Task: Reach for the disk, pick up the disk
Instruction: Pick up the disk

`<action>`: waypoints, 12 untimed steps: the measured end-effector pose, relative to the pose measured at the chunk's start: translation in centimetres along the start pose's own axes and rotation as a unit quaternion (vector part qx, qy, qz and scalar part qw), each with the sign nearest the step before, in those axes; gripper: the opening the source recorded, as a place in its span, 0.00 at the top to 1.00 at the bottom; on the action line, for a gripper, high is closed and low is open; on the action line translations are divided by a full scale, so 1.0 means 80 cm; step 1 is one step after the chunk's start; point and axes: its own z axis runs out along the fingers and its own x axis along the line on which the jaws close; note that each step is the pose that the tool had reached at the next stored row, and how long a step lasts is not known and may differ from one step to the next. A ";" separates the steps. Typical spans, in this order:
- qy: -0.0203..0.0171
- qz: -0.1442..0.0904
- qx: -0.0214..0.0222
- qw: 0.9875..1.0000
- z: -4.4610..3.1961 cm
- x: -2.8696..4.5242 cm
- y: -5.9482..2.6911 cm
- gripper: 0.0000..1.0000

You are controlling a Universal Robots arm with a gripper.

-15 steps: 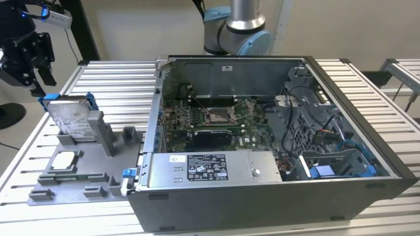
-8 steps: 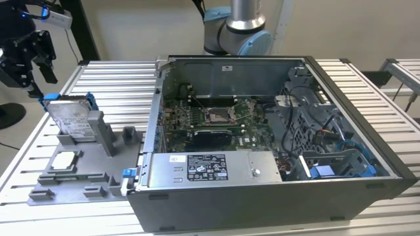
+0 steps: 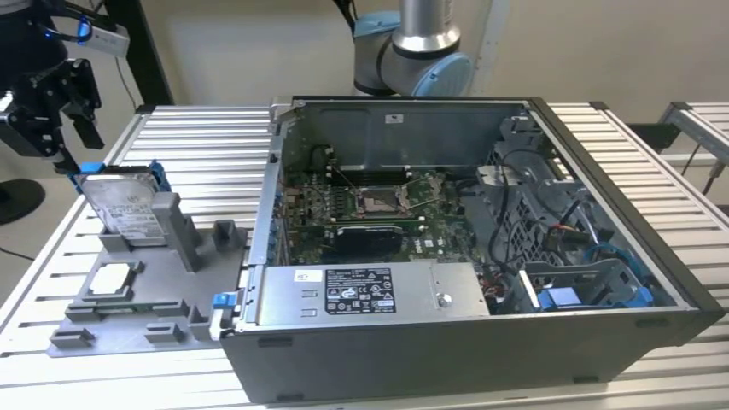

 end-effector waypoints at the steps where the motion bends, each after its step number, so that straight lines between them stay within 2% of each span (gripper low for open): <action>1: 0.000 0.000 0.000 1.000 0.0015 -0.0008 0.000 0.00; 12: 0.000 0.000 0.001 1.000 0.0218 -0.0069 0.000 0.00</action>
